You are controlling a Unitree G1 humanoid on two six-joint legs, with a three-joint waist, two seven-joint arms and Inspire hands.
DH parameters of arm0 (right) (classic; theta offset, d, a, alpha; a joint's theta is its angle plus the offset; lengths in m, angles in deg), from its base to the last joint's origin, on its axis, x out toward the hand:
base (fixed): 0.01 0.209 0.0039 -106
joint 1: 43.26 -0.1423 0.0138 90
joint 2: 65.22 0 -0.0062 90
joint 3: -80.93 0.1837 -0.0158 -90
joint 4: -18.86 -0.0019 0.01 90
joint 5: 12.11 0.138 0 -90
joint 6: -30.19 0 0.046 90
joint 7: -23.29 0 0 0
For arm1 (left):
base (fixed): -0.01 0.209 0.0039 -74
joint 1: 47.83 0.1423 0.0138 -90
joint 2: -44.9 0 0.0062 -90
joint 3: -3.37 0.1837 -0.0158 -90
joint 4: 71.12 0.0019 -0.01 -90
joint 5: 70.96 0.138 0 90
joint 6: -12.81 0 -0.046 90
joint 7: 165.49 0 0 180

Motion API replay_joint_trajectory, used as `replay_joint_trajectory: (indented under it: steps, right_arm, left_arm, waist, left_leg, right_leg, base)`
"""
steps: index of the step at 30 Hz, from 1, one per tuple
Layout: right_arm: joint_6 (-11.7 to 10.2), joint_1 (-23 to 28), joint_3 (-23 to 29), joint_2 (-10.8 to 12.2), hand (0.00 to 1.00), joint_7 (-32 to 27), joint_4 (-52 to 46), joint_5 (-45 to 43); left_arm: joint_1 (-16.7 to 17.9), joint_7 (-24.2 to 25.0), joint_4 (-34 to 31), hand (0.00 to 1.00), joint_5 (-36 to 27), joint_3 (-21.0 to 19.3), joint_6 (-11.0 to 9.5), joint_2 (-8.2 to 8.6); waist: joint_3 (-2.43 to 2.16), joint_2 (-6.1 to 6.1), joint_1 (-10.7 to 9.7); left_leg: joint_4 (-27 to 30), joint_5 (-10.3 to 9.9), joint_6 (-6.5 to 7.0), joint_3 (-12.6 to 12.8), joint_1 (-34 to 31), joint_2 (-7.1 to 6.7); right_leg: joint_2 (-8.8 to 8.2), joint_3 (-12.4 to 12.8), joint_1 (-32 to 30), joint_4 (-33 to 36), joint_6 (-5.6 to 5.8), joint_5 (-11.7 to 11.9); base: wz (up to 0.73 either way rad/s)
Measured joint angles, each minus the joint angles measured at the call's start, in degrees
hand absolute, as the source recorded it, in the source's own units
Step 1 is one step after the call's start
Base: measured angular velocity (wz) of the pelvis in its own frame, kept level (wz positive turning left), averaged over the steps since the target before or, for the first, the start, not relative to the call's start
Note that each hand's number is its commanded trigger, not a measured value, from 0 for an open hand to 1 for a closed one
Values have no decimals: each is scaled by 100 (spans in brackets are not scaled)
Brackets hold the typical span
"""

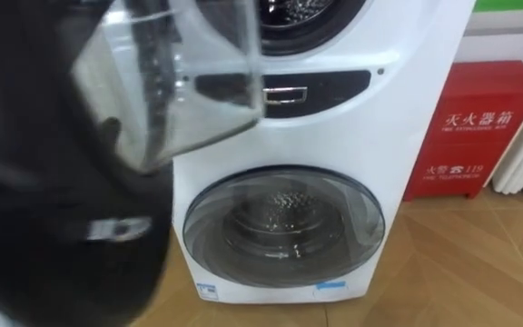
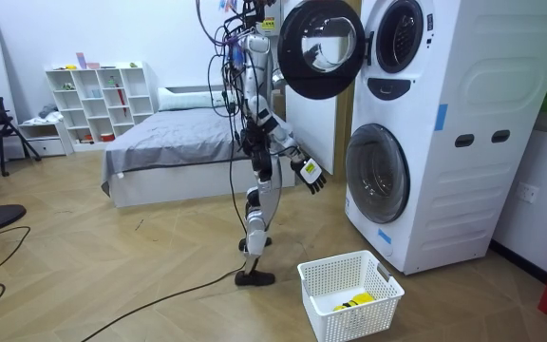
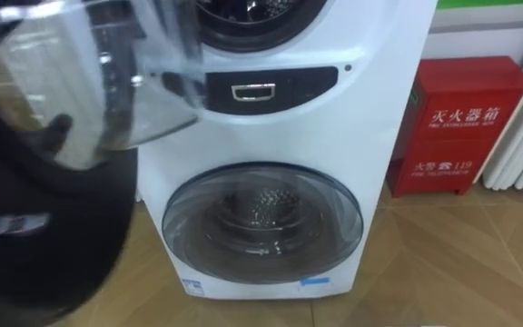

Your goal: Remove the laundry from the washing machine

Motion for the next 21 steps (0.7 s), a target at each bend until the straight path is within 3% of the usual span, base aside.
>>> replay_joint_trajectory:
  steps: [2, 6, 9, 11, 14, 17, 21]
  right_arm:
    - [11, -97, -139, -1, 0, 88, 16, 50]
    - [69, -300, -404, -9, 0, 170, 100, 72]
    - [166, -513, -779, 58, 0, 207, 88, 61]
    - [169, -610, -861, 66, 0, 203, 116, 31]
    - [196, -794, -904, 70, 0, 165, 353, 86]
    - [246, -839, -908, 72, 0, 115, 351, 65]
    - [269, -805, -921, 23, 0, 40, 343, 55]
  left_arm:
    - [-82, 97, -7, 0, 2, 218, 108, 13]
    - [-372, 523, -6, 0, -167, 681, 435, 322]
    - [-540, 893, -7, 0, -818, 1466, 531, 760]
    - [-558, 1014, -6, 0, -1272, 1590, 505, 1085]
    - [-558, 1637, 40, 0, -2023, 2327, 502, 1087]
    - [-569, 2257, 181, 0, -2231, 3137, 519, 1108]
    - [-752, 2850, 489, 0, -2249, 3534, 510, 1123]
  waist:
    - [-1, 0, -143]
    - [8, -20, -261]
    - [-6, -97, -460]
    - [-8, -106, -508]
    - [0, -118, -591]
    - [4, -124, -795]
    - [17, -143, -1180]
  left_leg:
    - [46, 6, 9, -87, -52, -29]
    - [62, 28, 45, -100, -95, -79]
    - [64, 31, 52, -79, -96, -104]
    - [69, 31, 52, -37, -89, -111]
    - [67, 32, 54, 16, -65, -113]
    - [49, 32, 54, 265, -58, -86]
    - [46, 31, 52, 428, -66, -12]
  right_leg:
    - [-21, -68, 16, 2, 2, -1]
    - [-71, -65, -4, 7, 2, -1]
    - [-100, -65, -3, 14, 3, -1]
    - [-115, -55, 0, 14, 3, -1]
    - [-122, 14, 6, 12, 3, 0]
    - [-122, 181, -85, 14, 4, 0]
    - [-71, 266, -185, 64, 3, 2]
  base:
    - [24]
    - [6]
    - [0]
    - [-2]
    - [-7]
    - [-34]
    - [-31]
